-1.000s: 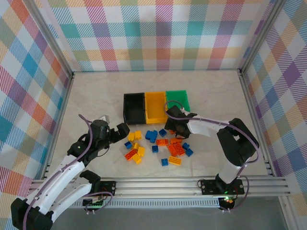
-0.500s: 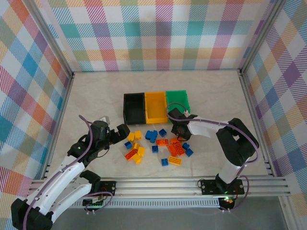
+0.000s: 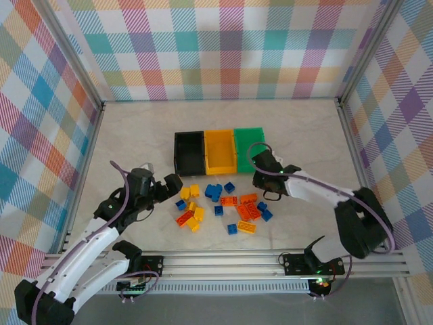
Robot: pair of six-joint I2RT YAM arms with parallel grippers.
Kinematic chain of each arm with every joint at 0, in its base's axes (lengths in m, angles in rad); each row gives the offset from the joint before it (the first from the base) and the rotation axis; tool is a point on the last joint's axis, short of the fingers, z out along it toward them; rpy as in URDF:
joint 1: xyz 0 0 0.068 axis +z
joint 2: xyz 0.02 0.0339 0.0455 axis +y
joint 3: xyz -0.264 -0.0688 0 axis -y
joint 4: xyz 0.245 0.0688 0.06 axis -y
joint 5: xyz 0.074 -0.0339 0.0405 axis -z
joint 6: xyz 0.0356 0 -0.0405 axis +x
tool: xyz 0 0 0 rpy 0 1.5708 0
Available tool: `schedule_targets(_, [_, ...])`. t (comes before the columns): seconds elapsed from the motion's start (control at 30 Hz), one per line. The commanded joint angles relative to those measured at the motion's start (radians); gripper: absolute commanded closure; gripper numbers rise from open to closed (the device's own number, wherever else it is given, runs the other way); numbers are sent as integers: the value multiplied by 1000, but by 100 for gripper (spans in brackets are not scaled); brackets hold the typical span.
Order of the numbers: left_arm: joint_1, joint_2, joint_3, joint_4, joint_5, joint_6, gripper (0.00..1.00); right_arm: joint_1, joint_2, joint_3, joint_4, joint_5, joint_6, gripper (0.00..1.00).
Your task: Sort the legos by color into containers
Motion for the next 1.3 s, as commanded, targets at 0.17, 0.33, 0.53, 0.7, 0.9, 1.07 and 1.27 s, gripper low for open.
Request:
schedule_targets(0.17, [-10,35,72,-169,2,46,0,-69,94,278,-76,-119,-254,67])
schedule_targets(0.33, [-11,21,46,-191,6,59,1,-121,299,473,-72,-147,-278,65])
schedule_targets(0.53, [-12,20,29,-247,19,90,1,-139,488,649,-141,-102,-233,60])
schedule_targets(0.7, [-29,33,6,-261,58,100,5,-141,514,682,-137,-115,-213,36])
schedule_targets(0.9, [-125,84,-10,-242,3,84,7,-137,407,599,-78,-155,-204,19])
schedule_targets(1.07, [-177,209,-4,-134,-90,90,14,-110,313,488,-22,-171,-193,18])
schedule_targets(1.27, [-179,408,69,-18,-192,201,25,-103,238,403,1,-171,-176,17])
